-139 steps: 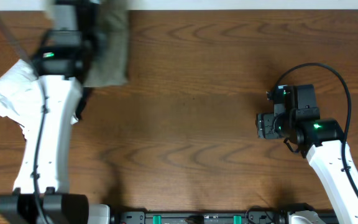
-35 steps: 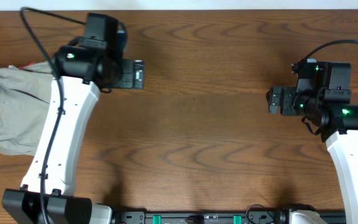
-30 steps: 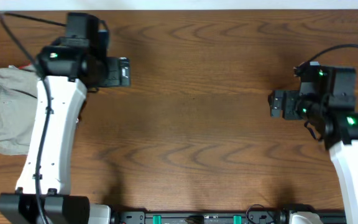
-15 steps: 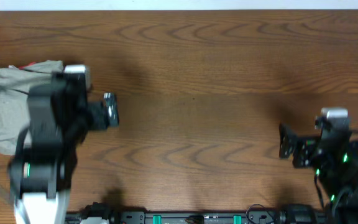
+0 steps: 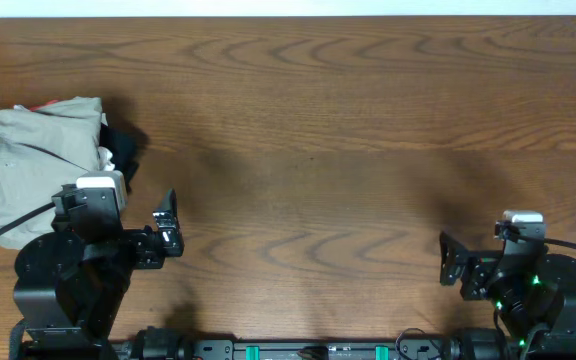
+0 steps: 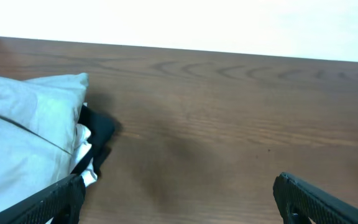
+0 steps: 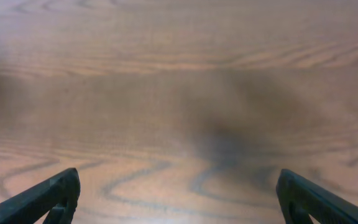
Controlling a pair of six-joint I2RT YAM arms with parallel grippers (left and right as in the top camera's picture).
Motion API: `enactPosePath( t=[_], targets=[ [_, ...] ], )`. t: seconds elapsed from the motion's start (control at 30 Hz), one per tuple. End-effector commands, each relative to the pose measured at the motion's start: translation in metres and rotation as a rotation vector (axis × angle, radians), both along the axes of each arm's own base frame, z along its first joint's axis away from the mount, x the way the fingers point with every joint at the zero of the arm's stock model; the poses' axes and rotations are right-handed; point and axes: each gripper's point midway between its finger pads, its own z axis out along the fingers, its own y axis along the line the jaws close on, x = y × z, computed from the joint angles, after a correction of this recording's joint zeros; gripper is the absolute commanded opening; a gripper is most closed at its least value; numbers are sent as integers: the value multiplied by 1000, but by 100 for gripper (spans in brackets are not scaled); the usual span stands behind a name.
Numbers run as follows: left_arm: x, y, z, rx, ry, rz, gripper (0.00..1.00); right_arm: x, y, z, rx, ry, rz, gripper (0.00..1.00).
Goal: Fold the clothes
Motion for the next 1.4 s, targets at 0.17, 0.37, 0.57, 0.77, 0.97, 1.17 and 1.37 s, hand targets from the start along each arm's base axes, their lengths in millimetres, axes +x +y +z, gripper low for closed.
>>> enactPosePath(
  t=[0.17,0.37,0.57,0.77,0.97,1.17,1.37],
  targets=[
    [-2,3,-5,5,21,14,98,-15,-1,-18,7,92,-16,99],
    [-2,3,-5,5,21,14,98,-15,-1,-18,7,90,-16,99],
    [-2,3,-5,5,21,14,98,-15,-3,-17,-2,80,-25,99],
    [-2,3,-5,5,21,14,98,-10,-5,1,-64,-67,6,99],
    [-2,3,-5,5,21,14,98,-7,-5,14,-100,-229,21,99],
    [-2,3,-5,5,21,14,98,3,-5,11,-102,-375,19,99],
    [-2,3,-5,5,21,14,98,25,-1,11,-93,-478,33,99]
  ],
)
